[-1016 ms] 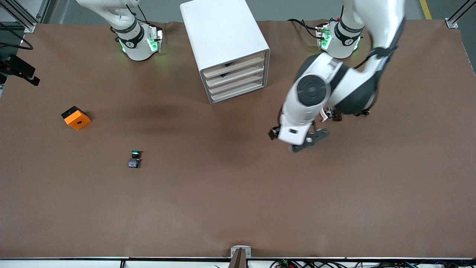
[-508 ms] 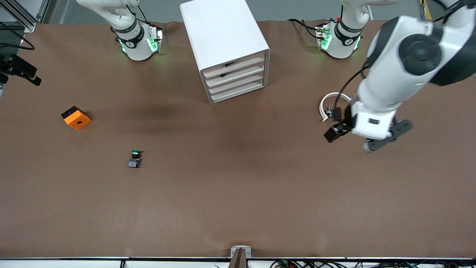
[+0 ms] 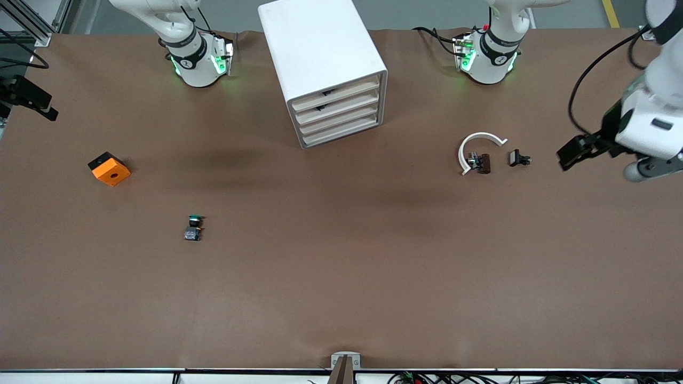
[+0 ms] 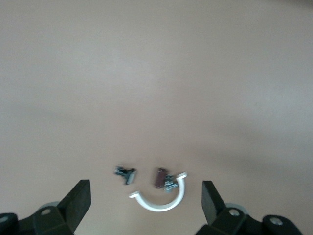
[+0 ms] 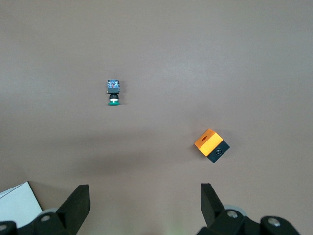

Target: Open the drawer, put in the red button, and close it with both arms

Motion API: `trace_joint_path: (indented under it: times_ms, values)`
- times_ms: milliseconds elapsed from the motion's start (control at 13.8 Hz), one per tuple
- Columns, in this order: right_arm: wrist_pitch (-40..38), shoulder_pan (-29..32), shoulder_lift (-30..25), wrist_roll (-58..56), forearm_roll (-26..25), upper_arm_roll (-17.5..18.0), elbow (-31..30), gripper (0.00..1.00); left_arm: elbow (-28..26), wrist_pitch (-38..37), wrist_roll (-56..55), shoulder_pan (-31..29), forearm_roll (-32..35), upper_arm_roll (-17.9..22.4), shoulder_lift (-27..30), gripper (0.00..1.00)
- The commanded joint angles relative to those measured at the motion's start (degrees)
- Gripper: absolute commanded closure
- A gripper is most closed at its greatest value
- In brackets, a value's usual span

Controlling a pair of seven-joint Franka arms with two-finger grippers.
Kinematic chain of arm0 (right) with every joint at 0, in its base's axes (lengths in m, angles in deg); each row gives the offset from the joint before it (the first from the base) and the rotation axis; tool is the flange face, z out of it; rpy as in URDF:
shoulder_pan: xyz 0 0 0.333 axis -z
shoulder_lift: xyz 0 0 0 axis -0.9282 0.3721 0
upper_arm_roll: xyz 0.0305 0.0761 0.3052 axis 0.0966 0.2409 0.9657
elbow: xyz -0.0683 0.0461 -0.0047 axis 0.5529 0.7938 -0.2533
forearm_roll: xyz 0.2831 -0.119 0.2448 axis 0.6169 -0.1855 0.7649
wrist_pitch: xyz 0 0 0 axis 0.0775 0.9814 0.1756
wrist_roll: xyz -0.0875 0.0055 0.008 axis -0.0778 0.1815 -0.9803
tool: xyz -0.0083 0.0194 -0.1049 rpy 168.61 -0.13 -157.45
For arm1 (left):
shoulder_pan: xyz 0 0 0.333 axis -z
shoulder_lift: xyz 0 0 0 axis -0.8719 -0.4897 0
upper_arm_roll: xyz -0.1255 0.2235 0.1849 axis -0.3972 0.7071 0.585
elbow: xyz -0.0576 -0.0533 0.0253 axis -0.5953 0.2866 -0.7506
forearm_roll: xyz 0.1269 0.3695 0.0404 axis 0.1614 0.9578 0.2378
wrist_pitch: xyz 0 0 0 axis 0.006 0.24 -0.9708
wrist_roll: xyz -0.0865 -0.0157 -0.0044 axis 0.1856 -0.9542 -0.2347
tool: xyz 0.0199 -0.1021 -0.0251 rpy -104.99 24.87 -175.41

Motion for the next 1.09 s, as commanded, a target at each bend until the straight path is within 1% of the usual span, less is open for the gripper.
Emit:
trace_joint_path:
  times_ms: [0, 145, 218, 290, 435, 581, 798, 1016]
  values:
    - [0.35, 1.11, -1.79, -0.73, 0.46, 0.82, -1.71, 0.00, -3.48, -1.64, 11.05, 0.27, -2.00, 2.78, 3.99, 0.00]
    - [0.61, 1.11, -2.75, -0.73, 0.81, 0.82, -2.94, 0.00, -6.29, -1.56, 12.66, -1.05, -6.74, 4.97, 6.71, 0.00]
    - [1.22, 1.11, -3.89, -0.73, 0.81, 0.73, -4.34, 0.00, -7.61, -1.56, 12.75, -1.75, -7.89, 5.07, 7.86, 0.00]
    - [2.27, 1.11, -4.86, -0.73, 0.81, 0.73, -5.66, 0.00, -8.58, -1.64, 12.84, -1.76, -7.90, 4.99, 9.09, 0.00]
    - [2.46, 1.11, -5.04, -0.73, 0.81, 0.65, -6.11, 0.00, -10.69, -1.47, 12.84, -1.76, -7.82, 4.63, 10.77, 0.00]
    - [2.46, 1.02, -4.95, -0.73, 0.72, 0.73, -5.67, 0.00, -10.79, -1.47, 12.84, -1.58, -7.73, 4.55, 11.21, 0.00]
    - [2.46, 1.02, -4.87, -0.73, 0.37, 0.73, -5.41, 0.00, -11.66, -1.47, 12.84, -1.58, -7.12, 2.18, 11.38, 0.00]
    - [1.93, 0.93, -4.69, -0.64, 0.20, 0.82, -4.09, 0.00, -13.94, -1.21, 12.84, -1.76, -6.59, 1.56, 12.78, 0.00]
